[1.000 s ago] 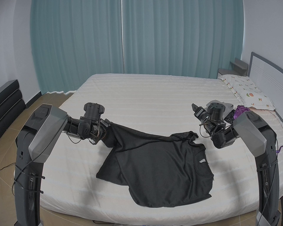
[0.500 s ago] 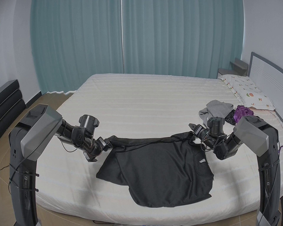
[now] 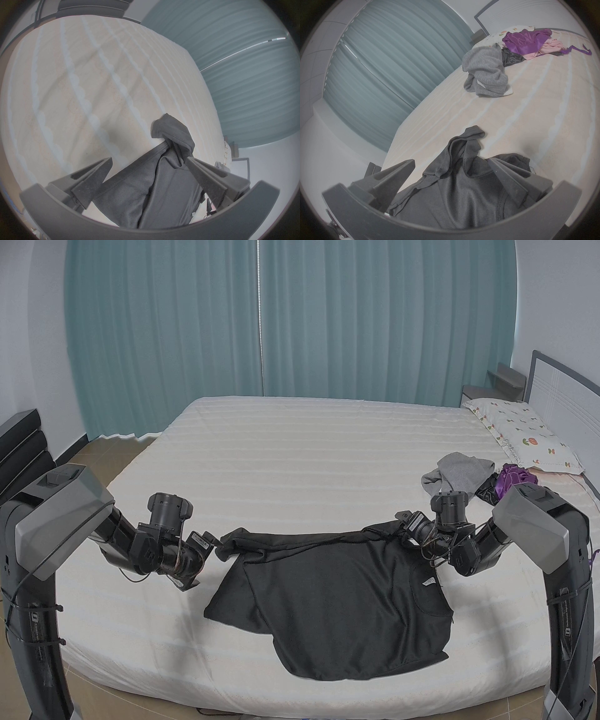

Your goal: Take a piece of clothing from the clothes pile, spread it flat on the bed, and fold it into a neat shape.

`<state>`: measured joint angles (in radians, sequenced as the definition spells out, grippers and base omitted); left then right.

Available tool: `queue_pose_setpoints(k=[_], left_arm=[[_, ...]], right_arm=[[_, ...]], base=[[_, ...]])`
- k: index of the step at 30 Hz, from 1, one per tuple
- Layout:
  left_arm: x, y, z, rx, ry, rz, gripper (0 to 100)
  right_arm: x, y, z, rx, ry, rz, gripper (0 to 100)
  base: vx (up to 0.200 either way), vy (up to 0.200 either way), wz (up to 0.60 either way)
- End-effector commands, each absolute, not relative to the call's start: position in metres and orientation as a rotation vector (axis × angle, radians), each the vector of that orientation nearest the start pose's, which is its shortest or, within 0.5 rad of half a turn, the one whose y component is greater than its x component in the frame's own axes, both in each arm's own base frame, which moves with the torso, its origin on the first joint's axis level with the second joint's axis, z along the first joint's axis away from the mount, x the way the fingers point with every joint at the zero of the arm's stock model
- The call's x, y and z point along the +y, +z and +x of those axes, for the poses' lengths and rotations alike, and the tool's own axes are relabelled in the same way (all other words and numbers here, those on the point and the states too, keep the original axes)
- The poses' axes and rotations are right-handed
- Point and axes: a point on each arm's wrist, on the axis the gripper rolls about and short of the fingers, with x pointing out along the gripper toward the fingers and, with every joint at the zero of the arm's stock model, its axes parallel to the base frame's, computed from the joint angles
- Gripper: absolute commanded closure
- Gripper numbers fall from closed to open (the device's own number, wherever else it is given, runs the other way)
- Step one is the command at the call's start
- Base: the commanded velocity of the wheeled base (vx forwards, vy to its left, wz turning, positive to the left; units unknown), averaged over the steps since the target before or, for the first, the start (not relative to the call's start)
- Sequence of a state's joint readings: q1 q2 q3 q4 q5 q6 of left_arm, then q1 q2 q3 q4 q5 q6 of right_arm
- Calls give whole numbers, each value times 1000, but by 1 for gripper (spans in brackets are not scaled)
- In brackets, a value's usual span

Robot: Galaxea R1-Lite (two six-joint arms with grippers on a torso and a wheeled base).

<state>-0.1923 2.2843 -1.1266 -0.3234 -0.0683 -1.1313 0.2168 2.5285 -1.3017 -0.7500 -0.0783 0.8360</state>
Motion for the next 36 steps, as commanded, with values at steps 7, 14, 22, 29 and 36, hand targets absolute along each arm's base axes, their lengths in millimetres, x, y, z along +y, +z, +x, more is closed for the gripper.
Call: queue_pose_setpoints(k=[7, 14, 22, 29, 36], left_arm=[[-75, 12, 369, 824, 276, -1019, 0], [-70, 10, 361, 819, 285, -1025, 0], [-70, 9, 360, 800, 270, -1028, 0], [-70, 9, 360, 801, 271, -1027, 0], [-72, 7, 360, 797, 283, -1017, 0]], right_arm=[[125, -16, 488, 531, -59, 745, 0], [136, -22, 492, 580, -60, 728, 0], [133, -33, 504, 599, -80, 725, 100], [138, -33, 512, 575, -66, 731, 100], [139, -10, 535, 437, -23, 762, 100]], base=[[0, 0, 0], [0, 0, 0], [0, 0, 0], [0, 0, 0], [0, 0, 0]])
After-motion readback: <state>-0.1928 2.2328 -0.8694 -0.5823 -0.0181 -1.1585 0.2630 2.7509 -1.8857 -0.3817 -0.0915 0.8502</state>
